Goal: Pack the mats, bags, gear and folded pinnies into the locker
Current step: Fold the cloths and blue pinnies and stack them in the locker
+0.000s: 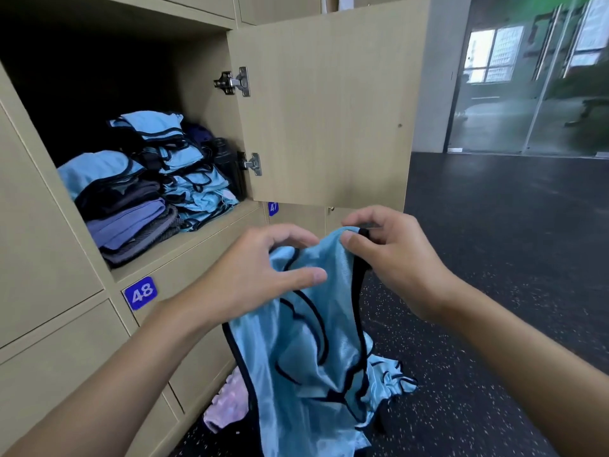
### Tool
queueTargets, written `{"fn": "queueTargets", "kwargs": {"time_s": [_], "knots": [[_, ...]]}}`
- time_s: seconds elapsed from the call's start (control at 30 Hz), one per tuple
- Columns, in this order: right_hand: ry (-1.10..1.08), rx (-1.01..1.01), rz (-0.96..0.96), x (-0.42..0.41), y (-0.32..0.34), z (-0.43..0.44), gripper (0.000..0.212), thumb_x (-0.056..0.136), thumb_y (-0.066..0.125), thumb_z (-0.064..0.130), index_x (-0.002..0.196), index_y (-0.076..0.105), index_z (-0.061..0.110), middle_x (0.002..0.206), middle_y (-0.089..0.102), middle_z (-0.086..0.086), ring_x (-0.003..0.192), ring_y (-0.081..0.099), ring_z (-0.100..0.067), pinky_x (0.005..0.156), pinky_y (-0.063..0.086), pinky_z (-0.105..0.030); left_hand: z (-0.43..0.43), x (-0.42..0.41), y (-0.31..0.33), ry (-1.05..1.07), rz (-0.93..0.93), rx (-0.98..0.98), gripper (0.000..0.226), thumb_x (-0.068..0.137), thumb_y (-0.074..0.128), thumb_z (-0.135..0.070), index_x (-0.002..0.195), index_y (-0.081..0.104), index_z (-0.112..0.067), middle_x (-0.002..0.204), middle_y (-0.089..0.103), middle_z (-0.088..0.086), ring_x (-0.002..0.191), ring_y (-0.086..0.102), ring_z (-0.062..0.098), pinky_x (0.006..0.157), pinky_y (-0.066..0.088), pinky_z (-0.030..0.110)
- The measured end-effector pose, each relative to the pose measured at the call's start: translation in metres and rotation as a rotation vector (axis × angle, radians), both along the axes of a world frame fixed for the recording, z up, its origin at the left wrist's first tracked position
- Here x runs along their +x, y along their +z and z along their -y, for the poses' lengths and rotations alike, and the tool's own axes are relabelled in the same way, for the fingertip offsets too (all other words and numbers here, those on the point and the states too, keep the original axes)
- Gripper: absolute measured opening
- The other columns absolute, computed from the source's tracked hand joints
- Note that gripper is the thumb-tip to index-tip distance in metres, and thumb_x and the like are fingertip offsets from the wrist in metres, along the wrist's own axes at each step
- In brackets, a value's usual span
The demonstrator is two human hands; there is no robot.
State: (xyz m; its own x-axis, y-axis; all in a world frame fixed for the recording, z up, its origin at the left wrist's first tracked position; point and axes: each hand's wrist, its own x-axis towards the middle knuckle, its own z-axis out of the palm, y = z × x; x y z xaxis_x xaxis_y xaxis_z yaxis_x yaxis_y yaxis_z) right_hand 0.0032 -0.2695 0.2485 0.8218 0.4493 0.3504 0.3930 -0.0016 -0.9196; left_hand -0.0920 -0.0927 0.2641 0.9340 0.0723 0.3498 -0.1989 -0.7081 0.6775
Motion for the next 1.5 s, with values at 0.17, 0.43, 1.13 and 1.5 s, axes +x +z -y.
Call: {"fn": "queueTargets", "kwargs": {"time_s": [0.17,0.43,1.13,1.5], "knots": [[-0.015,0.017,-0.008,0.000,0.001,-0.001,0.011,0.096,0.062,0.012,0.095,0.065,0.022,0.074,0.070,-0.008,0.065,0.060,-0.017,0.067,0.052,-0.042,0.009,0.005,-0.006,-0.019,-0.045,-0.042,0.017,0.083,0.079,-0.021,0.098,0.075,-0.026,0.086,0.074,-0.021,0.076,0.067,-0.007,0.069,0.049,0.008],[-0.033,-0.033,-0.008,0.002,-0.005,-0.001,0.025,0.090,0.069,0.017,0.112,0.057,0.023,0.093,0.063,-0.004,0.074,0.056,-0.007,0.063,0.044,-0.019,0.005,0.016,-0.001,0.175,0.155,-0.208,0.012,0.088,0.074,-0.022,0.081,0.075,-0.011,0.073,0.072,0.009,0.056,0.060,0.017,0.053,0.049,0.032],[0.264,-0.060,-0.081,-0.012,-0.009,-0.009,0.039,0.092,0.061,-0.002,0.123,0.053,0.021,0.087,0.059,-0.013,0.069,0.060,-0.027,0.073,0.053,-0.038,-0.021,0.015,0.005,0.330,0.204,-0.029,0.015,0.092,0.070,-0.025,0.078,0.071,-0.017,0.079,0.071,-0.003,0.075,0.064,0.010,0.069,0.047,0.021],[0.126,0.050,-0.145,-0.006,-0.008,-0.012,0.014,0.095,0.060,0.003,0.097,0.064,0.016,0.086,0.063,-0.022,0.076,0.049,-0.023,0.070,0.039,-0.038,-0.015,0.011,-0.002,0.253,0.166,0.011,0.014,0.083,0.078,-0.032,0.093,0.068,-0.030,0.091,0.071,-0.014,0.091,0.065,0.000,0.088,0.051,0.026]]}}
